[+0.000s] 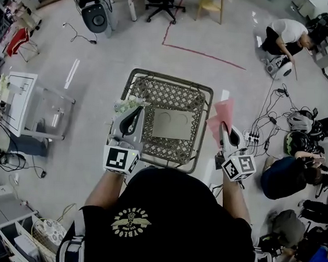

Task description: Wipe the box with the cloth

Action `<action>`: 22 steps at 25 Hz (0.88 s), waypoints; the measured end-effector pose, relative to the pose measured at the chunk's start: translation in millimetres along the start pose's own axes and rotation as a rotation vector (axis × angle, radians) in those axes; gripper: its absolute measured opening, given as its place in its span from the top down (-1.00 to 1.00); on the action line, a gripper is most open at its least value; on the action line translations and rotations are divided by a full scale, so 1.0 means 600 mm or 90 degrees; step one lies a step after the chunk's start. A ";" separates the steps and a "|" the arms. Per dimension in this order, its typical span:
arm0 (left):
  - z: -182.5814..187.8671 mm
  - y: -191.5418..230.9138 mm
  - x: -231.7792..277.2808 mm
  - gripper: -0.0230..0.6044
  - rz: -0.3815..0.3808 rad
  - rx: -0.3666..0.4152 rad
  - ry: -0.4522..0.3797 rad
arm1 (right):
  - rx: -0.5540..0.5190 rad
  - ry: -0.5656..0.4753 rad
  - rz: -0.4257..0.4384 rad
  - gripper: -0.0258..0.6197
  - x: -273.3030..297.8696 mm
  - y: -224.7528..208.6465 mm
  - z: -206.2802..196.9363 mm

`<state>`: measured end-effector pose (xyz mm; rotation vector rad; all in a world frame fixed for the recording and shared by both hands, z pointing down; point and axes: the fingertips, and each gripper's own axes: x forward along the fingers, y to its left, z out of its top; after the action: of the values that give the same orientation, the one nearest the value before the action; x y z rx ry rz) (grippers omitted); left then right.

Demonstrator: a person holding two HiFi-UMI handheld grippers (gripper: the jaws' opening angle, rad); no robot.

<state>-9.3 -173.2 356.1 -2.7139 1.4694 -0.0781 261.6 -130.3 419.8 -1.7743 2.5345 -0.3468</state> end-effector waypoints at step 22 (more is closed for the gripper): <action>0.005 -0.019 -0.006 0.93 0.022 0.007 -0.002 | -0.029 -0.045 0.035 0.87 -0.010 0.001 0.065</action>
<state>-1.6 -163.9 353.6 -2.6773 1.5102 -0.0811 269.1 -130.7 381.2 -1.6956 2.5562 -0.2225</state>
